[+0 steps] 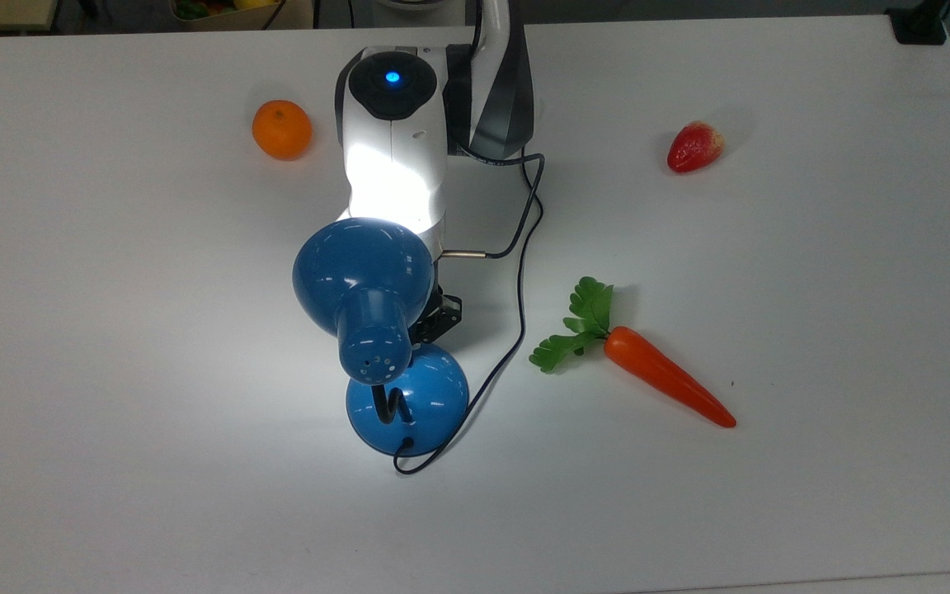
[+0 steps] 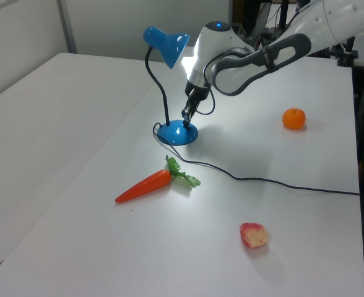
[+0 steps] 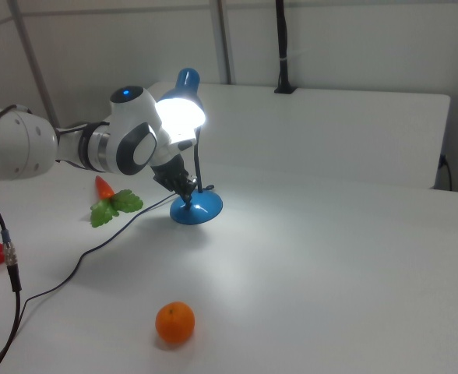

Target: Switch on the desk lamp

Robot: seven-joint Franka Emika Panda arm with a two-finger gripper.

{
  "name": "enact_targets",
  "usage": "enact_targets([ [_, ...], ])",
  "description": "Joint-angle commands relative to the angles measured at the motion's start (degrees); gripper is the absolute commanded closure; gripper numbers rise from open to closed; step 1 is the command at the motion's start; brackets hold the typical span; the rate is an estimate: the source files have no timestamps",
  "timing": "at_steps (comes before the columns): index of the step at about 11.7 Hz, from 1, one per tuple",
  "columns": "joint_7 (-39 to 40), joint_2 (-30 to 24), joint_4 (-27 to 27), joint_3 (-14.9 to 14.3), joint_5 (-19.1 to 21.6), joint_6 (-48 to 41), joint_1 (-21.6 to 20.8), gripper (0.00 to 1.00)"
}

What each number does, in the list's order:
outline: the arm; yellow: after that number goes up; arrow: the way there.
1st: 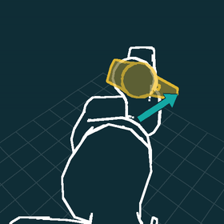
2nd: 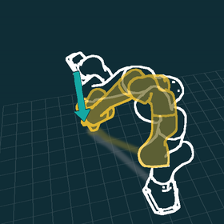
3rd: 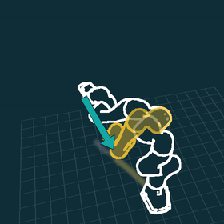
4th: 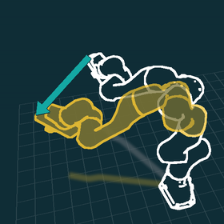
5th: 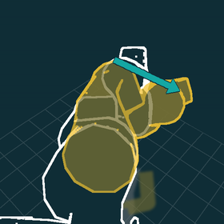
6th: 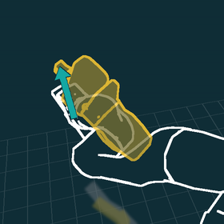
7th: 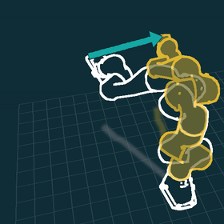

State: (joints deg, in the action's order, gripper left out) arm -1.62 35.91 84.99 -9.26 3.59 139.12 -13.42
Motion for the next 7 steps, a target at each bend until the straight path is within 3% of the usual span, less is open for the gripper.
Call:
enact_targets([
  [1, -1.2, -8.7, 8.3, -0.1, -0.3, -1.1, 0.1, 0.98],
  [4, -1.7, -13.9, 13.3, 0.1, 0.1, -1.2, 0.1, 0.96],
  [7, -5.8, -20.6, 17.7, 0.1, 1.2, -3.7, 0.6, 0.76],
])
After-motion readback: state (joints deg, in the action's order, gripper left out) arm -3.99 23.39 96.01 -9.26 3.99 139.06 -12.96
